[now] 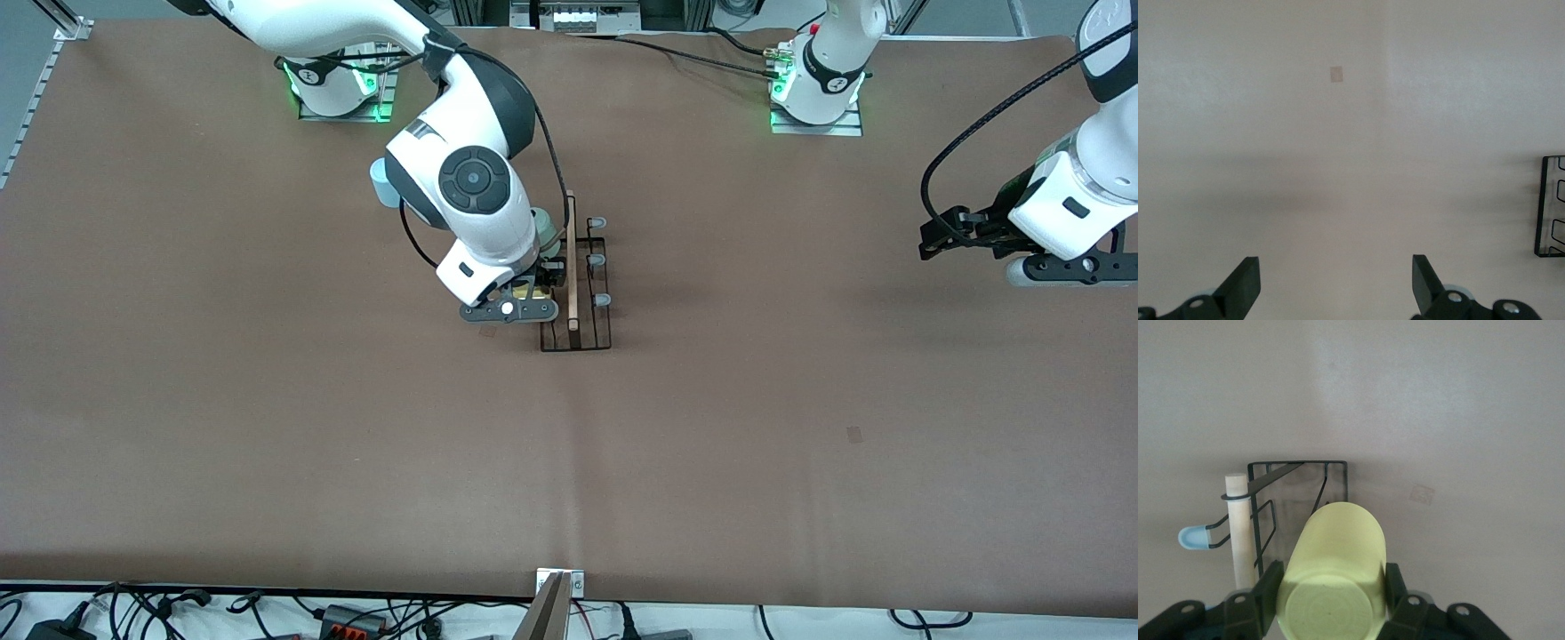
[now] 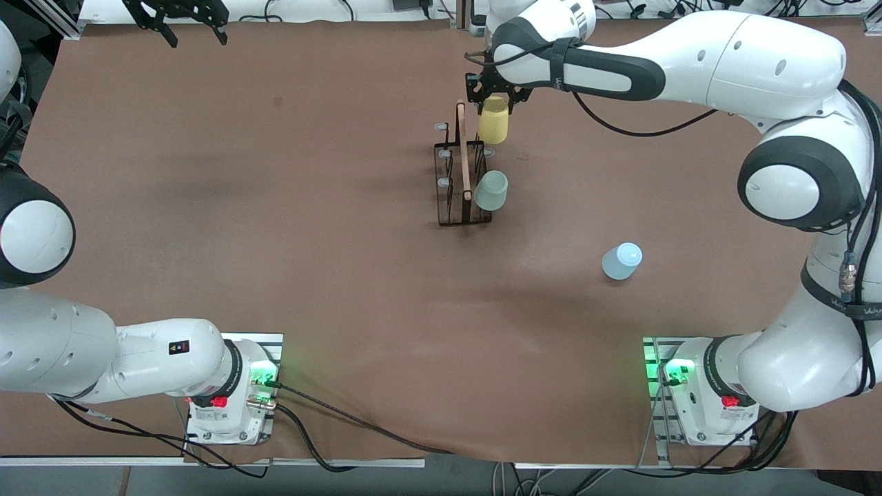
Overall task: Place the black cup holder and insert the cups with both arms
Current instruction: 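Carry the yellow cup to the rack and hang it on a peg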
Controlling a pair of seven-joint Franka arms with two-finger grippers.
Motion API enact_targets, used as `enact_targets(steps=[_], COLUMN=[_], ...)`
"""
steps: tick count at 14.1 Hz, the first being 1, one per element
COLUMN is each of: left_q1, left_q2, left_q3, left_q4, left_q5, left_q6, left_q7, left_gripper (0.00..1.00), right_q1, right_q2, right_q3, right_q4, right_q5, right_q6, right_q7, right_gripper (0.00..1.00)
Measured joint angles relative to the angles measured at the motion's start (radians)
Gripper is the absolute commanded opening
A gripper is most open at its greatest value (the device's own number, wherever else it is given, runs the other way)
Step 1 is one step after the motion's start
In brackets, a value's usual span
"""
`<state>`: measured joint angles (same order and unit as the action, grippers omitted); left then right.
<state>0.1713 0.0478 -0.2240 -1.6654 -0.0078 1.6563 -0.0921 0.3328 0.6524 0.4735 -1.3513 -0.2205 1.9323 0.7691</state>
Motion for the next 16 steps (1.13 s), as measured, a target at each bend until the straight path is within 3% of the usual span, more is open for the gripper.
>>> enact_targets(steps=[16], left_q1=[0.001], left_q2=[0.000], left_q3=[0.000], left_q4=[0.000], left_q5=[0.000], left_q6=[-0.009], left_q7=[0.000], left_gripper=[1.00], right_q1=[0.029], right_q2=[0.070], right_q3=[-0.001], right_q4=[-0.001], right_q5=[-0.008], right_q6=[0.077], right_q7=[0.020], right_gripper=[0.24])
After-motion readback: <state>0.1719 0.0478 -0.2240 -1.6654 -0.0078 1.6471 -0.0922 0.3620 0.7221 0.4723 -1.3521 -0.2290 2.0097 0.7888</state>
